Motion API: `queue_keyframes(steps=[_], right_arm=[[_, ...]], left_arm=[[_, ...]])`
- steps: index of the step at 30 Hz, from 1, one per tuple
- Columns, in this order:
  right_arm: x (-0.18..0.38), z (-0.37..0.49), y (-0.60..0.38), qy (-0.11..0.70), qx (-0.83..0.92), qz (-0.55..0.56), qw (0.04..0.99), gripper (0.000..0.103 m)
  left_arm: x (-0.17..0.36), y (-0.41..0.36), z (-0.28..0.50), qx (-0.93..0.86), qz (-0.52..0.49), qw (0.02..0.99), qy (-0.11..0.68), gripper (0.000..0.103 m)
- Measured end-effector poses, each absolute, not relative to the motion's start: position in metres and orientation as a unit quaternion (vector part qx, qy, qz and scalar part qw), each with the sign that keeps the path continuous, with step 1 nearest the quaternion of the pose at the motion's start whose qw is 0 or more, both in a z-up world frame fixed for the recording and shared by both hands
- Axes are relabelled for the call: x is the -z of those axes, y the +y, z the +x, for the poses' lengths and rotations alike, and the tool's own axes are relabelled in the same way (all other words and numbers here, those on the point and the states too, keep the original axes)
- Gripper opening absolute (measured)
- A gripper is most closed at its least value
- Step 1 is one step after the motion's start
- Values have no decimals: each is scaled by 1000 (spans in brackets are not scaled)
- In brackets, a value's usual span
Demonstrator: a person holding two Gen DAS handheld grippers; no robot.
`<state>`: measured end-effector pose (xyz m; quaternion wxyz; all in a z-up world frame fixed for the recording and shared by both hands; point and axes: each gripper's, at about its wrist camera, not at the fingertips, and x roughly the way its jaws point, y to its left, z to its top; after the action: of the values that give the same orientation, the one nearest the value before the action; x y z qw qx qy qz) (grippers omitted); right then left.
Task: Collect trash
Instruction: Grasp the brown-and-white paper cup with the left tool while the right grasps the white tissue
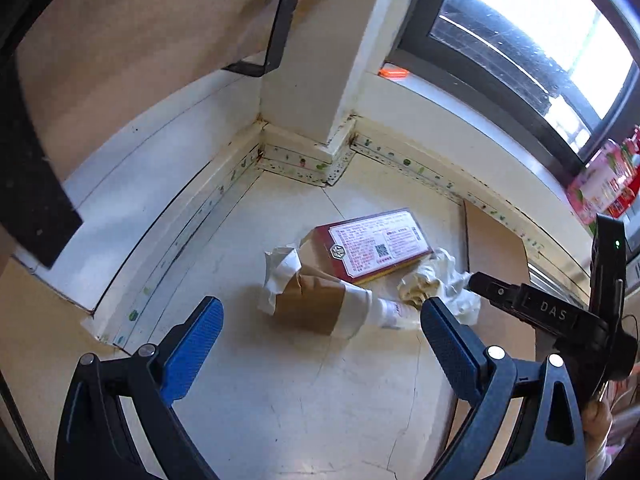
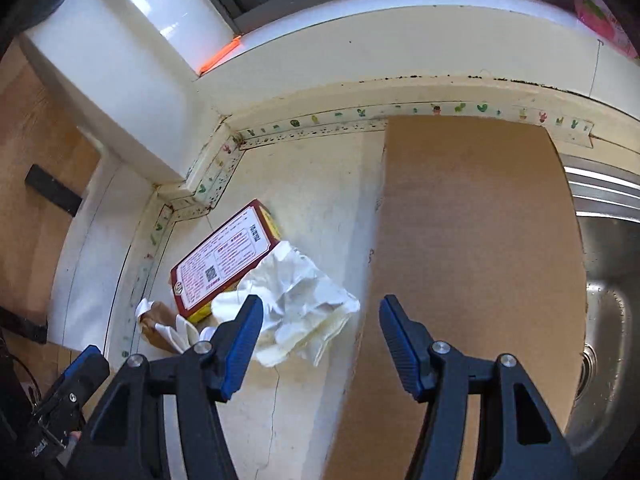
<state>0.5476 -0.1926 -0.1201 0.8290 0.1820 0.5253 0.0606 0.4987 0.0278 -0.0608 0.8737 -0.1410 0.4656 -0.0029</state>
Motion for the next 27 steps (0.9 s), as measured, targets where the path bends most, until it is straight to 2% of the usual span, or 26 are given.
queue_keyframes(steps=[7,8,9,12,23,26,27], right_arm=[[135,562,-179,534,-87,182,821,61],[137,562,-175,536,-89,175,821,54],[138,563,-171,534,-93,166,823,42],[141,558,-163,535,-109,161,822,28],[126,518,-139,533,-165,116,822,17],[123,510,-139,534,-167,117,821,14],[123,509,-140,534,-165,119,820,14]], left_arm=[[90,28,528,-22,-141,864,484,98],[91,28,530,-24,-144,862,485,98],[93,28,532,-27,-148,860,488,98],[99,28,536,-35,-150,854,497,98],[108,31,539,-57,-162,841,513,98],[112,29,539,-63,-151,840,517,93],[113,28,538,-65,-147,840,519,89]])
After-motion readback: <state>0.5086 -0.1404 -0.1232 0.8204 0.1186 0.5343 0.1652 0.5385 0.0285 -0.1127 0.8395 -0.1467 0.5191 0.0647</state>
